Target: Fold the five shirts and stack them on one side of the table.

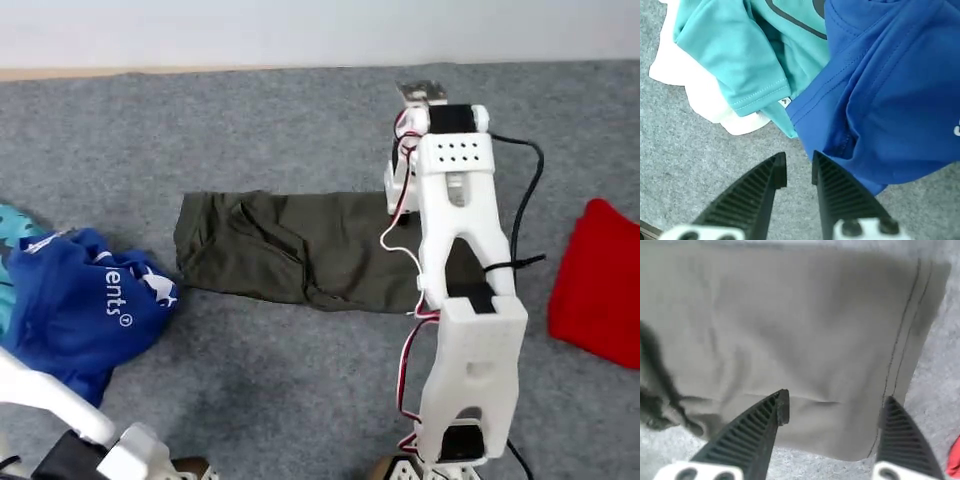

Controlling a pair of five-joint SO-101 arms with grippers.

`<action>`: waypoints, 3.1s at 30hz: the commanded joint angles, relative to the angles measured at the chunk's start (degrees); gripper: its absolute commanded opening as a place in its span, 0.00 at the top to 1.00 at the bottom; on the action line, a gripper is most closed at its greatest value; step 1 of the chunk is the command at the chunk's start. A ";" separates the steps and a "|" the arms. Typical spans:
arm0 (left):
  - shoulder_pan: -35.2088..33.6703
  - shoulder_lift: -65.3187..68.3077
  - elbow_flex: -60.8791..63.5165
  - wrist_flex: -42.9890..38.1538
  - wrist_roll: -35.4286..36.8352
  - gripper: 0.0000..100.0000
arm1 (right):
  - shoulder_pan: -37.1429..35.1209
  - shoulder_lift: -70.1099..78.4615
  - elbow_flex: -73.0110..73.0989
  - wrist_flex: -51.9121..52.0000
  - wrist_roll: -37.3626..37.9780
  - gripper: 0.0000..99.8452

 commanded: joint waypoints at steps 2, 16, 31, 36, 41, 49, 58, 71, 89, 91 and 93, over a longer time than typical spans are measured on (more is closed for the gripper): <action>0.35 -0.53 -0.40 -0.62 0.18 0.91 | 2.86 1.01 -3.69 1.89 -2.02 0.66; 0.44 -0.53 -0.40 -0.62 0.18 0.91 | 5.76 8.48 -3.78 -5.93 -0.79 0.66; 0.44 -0.53 -0.40 -0.62 0.18 0.91 | 5.67 16.13 -3.96 -5.14 -0.70 0.77; 0.44 -0.53 -0.40 -0.62 0.18 0.91 | 5.85 15.87 -4.04 -5.41 1.14 0.98; 0.44 -0.53 -0.40 -0.62 0.18 0.91 | 7.08 15.34 -4.48 -3.03 5.80 0.99; 0.44 -0.53 -0.40 -0.62 0.18 0.91 | 17.36 7.69 -6.77 -2.42 15.12 0.99; 5.27 -0.53 -0.13 -0.62 0.26 0.91 | 24.57 7.08 -10.55 -4.26 26.73 0.99; 9.05 -0.44 -0.04 -0.62 0.35 0.91 | 7.43 2.15 -11.34 2.33 26.11 0.99; 9.05 -0.26 -0.04 -0.97 0.44 0.91 | -23.87 0.84 -11.34 -7.78 24.18 0.99; 9.05 -0.18 0.13 -0.97 0.44 0.91 | -25.36 1.63 -11.34 -9.80 24.44 0.99; 9.05 -0.26 1.10 -1.05 0.44 0.91 | -26.24 3.47 -11.60 -11.30 24.44 0.99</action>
